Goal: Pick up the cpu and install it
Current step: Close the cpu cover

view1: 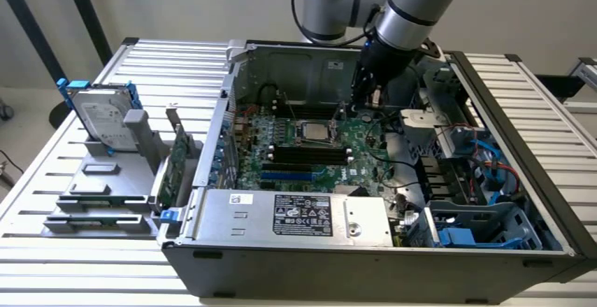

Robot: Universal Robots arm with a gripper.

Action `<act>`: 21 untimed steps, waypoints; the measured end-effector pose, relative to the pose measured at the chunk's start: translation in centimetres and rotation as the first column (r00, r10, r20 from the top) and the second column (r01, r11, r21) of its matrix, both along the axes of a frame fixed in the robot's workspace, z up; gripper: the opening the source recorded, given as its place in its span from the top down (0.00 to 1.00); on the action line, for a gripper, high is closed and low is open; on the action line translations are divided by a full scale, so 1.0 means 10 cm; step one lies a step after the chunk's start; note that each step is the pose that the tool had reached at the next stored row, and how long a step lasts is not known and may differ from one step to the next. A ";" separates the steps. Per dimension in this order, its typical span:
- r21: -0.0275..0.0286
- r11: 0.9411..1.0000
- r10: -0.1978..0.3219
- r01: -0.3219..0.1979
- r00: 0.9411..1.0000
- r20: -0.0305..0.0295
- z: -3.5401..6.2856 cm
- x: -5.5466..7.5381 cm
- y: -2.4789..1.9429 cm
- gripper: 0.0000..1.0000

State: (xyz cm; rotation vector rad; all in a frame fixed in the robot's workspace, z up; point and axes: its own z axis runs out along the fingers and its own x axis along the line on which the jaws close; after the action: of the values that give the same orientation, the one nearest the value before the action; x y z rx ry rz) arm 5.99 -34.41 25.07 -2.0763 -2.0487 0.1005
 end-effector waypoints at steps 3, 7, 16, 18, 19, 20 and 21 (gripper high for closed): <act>0.009 1.000 0.005 -0.005 1.000 -0.017 -0.002 -0.02 0.001 0.89; 0.024 1.000 0.009 -0.008 0.999 -0.030 -0.003 -0.08 0.001 0.89; 0.039 0.999 0.010 -0.009 0.999 -0.035 -0.045 -0.38 0.001 0.89; 0.040 0.999 0.011 -0.009 0.999 -0.037 -0.055 -0.44 0.001 0.89; 0.041 0.999 0.011 -0.010 0.999 -0.037 -0.060 -0.47 0.001 0.89; 0.042 0.999 0.012 -0.010 0.999 -0.038 -0.064 -0.50 0.001 0.89; 0.042 0.999 0.012 -0.010 0.999 -0.040 -0.068 -0.54 0.001 0.89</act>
State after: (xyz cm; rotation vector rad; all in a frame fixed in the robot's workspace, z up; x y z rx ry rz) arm 0.62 -34.40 24.39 -2.0218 -2.0220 0.0988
